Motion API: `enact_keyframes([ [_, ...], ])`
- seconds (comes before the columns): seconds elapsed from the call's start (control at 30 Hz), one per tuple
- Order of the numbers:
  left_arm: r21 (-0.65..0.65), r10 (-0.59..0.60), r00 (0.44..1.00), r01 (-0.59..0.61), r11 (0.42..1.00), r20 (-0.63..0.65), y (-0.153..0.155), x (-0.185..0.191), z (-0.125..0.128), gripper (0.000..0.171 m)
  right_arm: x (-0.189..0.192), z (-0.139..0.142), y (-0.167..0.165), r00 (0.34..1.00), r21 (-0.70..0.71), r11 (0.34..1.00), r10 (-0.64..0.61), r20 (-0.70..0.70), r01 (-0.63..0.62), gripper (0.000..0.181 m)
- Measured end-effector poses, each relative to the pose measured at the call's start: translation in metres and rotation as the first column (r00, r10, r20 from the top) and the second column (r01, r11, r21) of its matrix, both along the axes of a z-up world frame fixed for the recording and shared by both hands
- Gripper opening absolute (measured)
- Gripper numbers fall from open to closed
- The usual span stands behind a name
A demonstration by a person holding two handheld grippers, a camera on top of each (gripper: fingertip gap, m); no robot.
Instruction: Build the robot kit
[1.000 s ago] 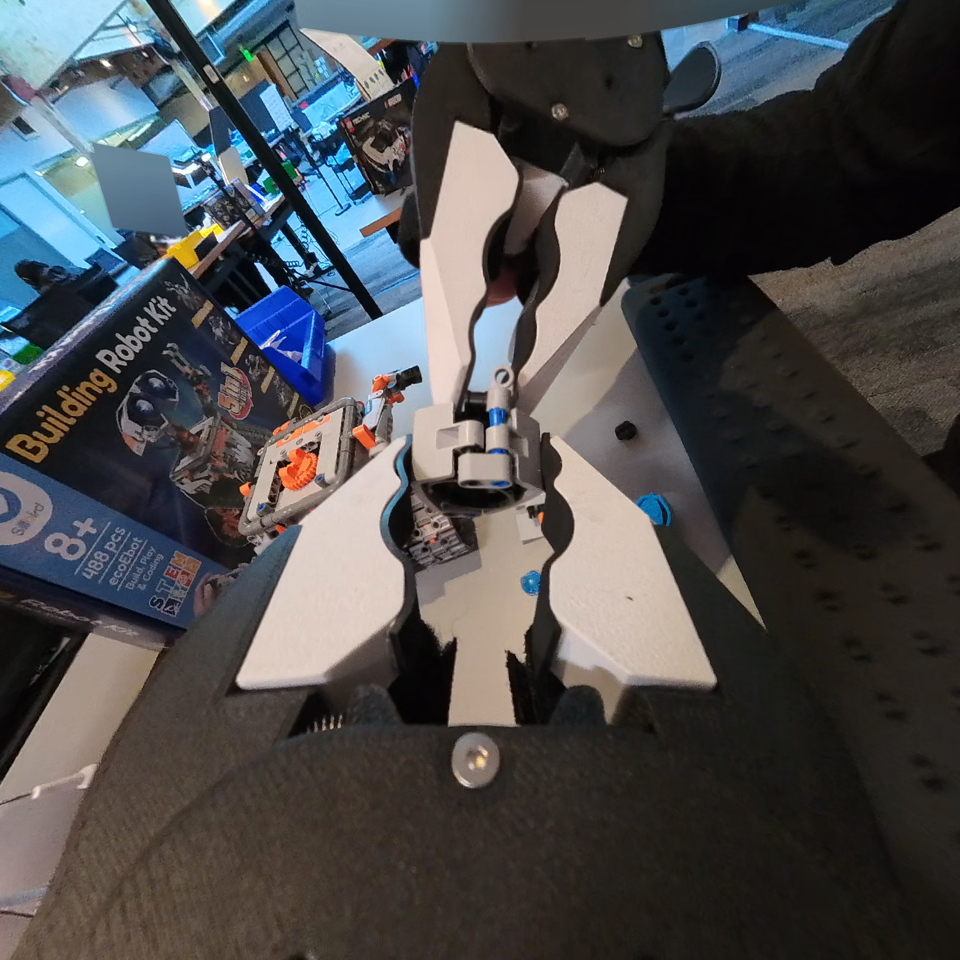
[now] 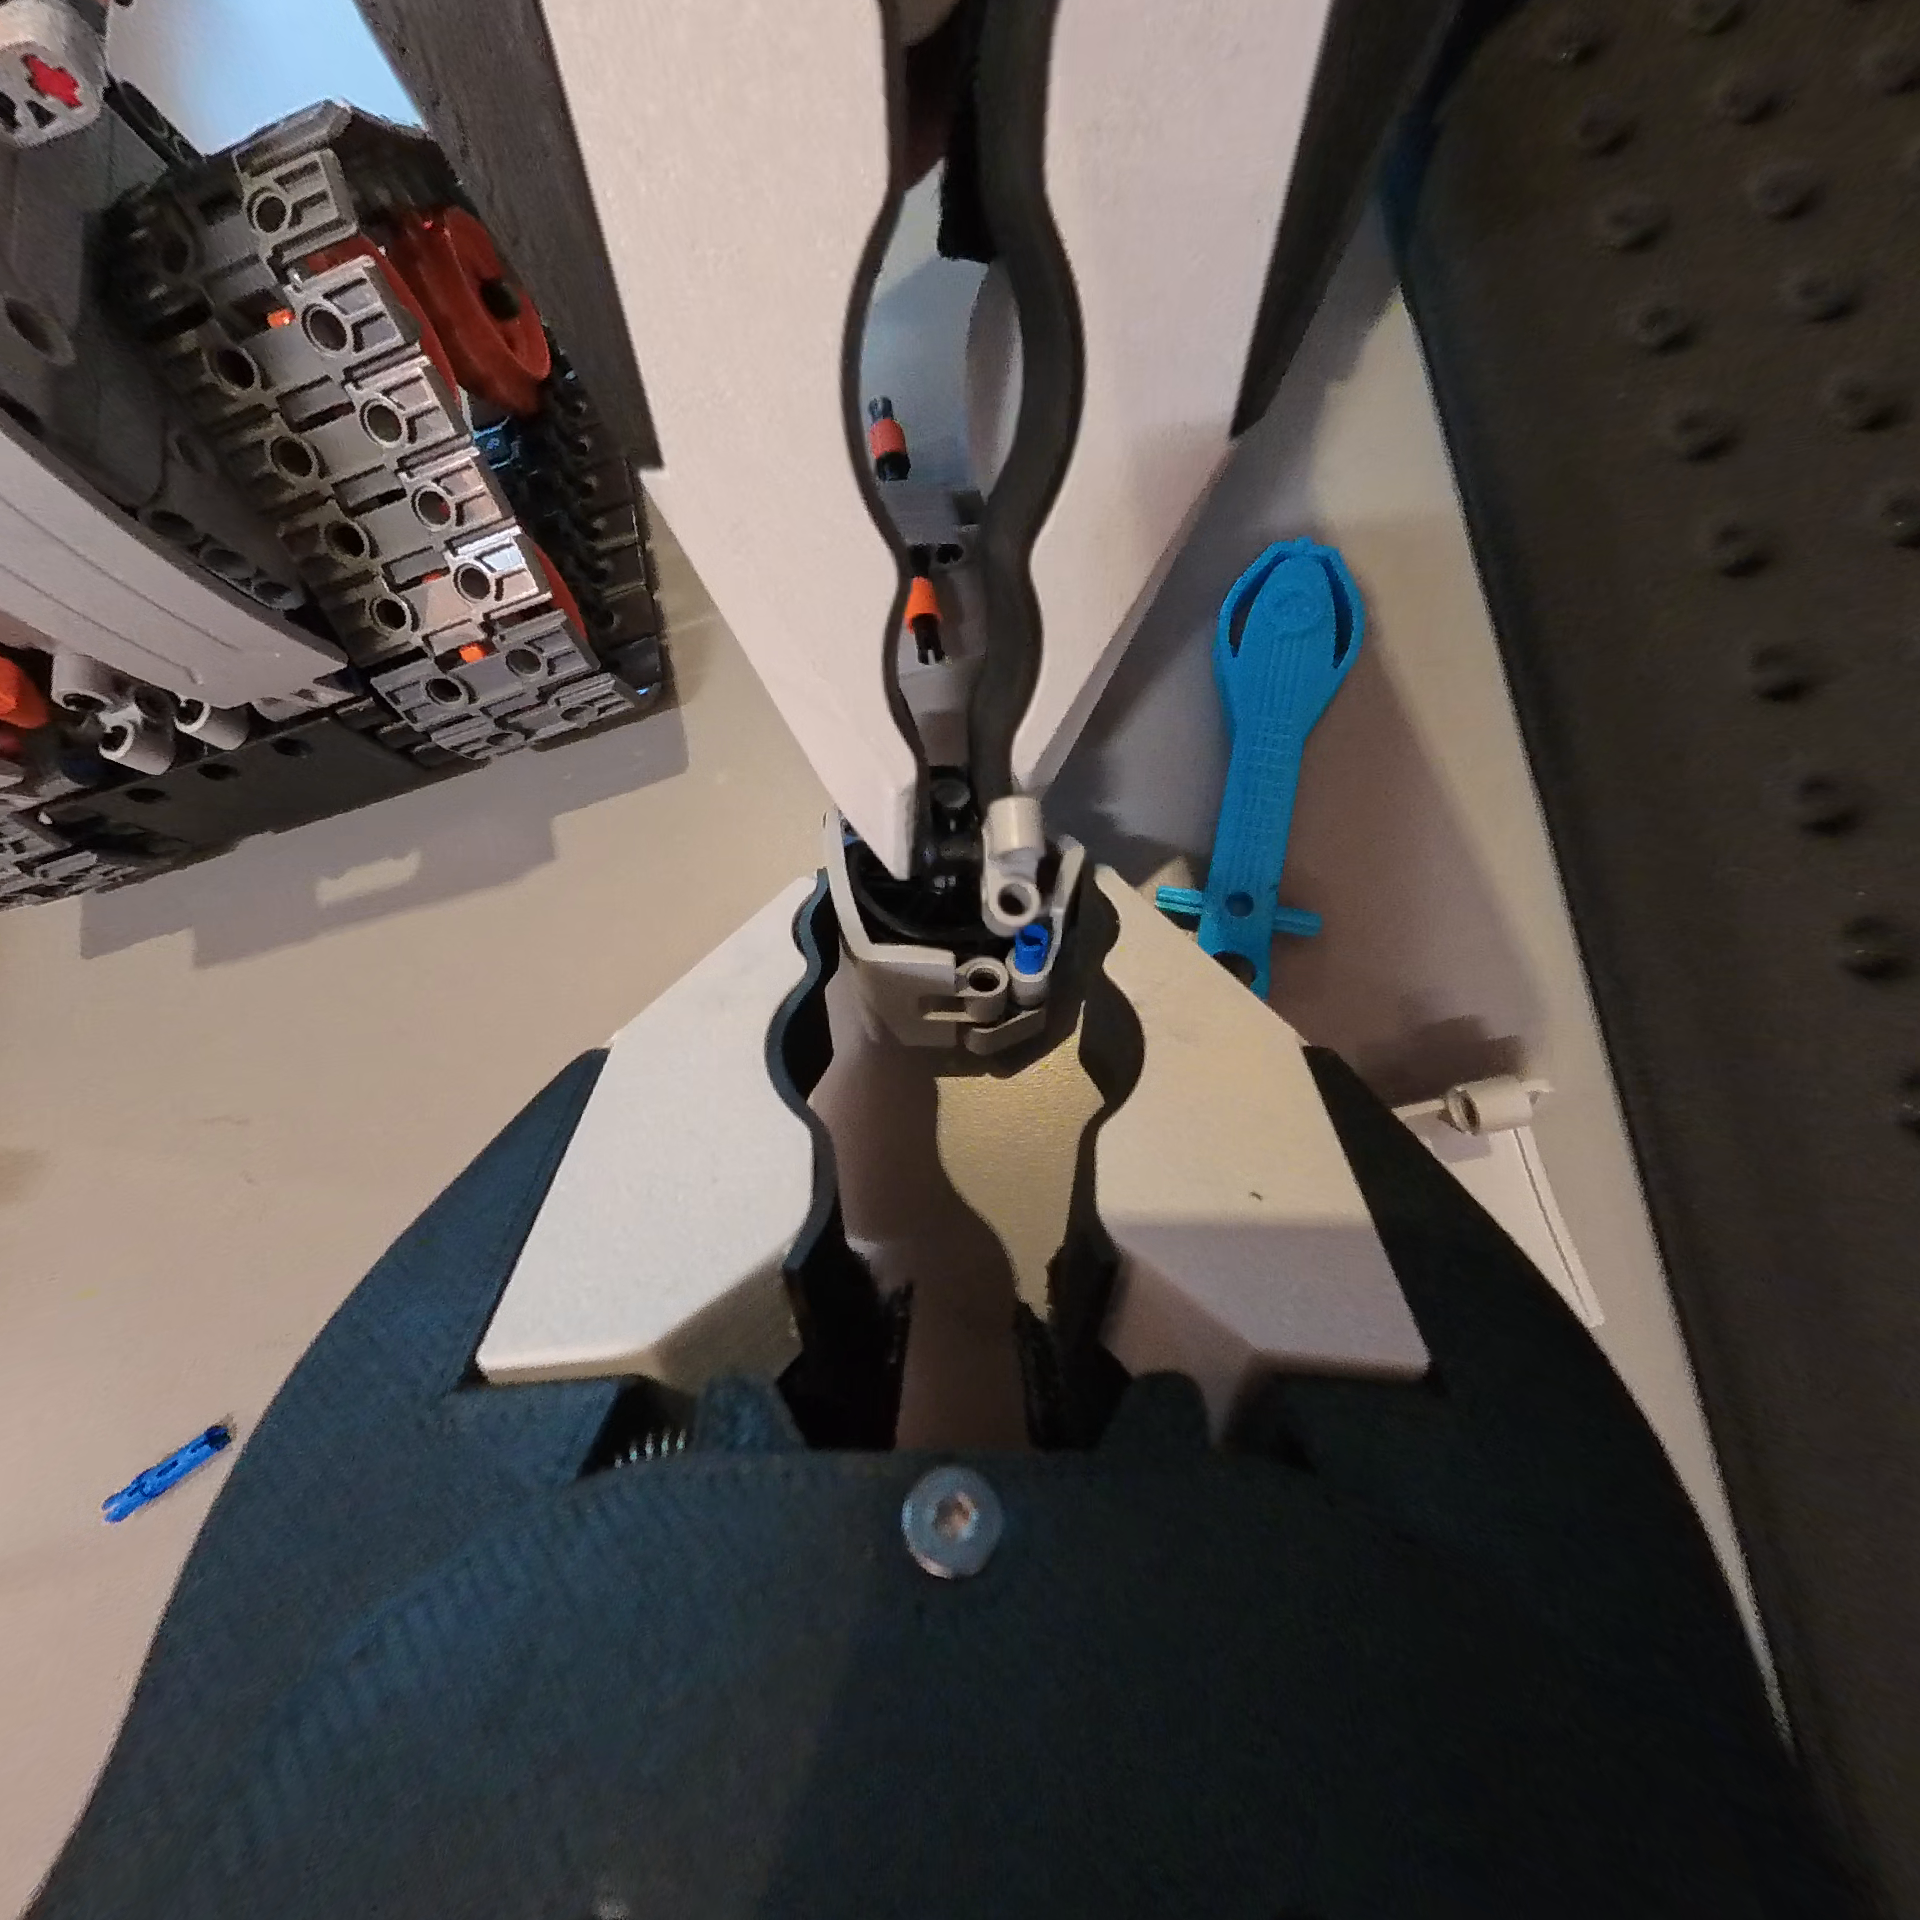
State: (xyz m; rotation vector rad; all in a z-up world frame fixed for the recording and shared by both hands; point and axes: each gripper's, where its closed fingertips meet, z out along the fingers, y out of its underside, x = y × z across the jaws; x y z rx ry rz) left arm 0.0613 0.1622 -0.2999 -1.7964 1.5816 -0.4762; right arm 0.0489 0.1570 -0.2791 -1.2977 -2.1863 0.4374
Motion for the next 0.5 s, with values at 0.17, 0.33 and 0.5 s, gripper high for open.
enact_keyframes([
  [0.17,-0.011,-0.004,1.0,0.004,1.0,0.009,-0.0002,0.0005,-0.0004,0.042,-0.001,-0.0016,-0.0012,0.999,0.055,0.998,0.024,0.041,-0.026,0.006],
  [0.33,-0.002,-0.008,1.0,0.008,1.0,0.007,-0.0001,0.002,-0.0004,0.041,0.0006,-0.0038,-0.0007,0.99,0.085,0.995,0.037,0.134,-0.049,0.005],
  [0.5,-0.019,0.004,1.0,-0.004,1.0,0.013,-0.0002,0.0017,-0.0011,0.041,0.0002,-0.0053,0.0,0.983,0.061,0.996,0.046,0.18,-0.058,0.005],
])
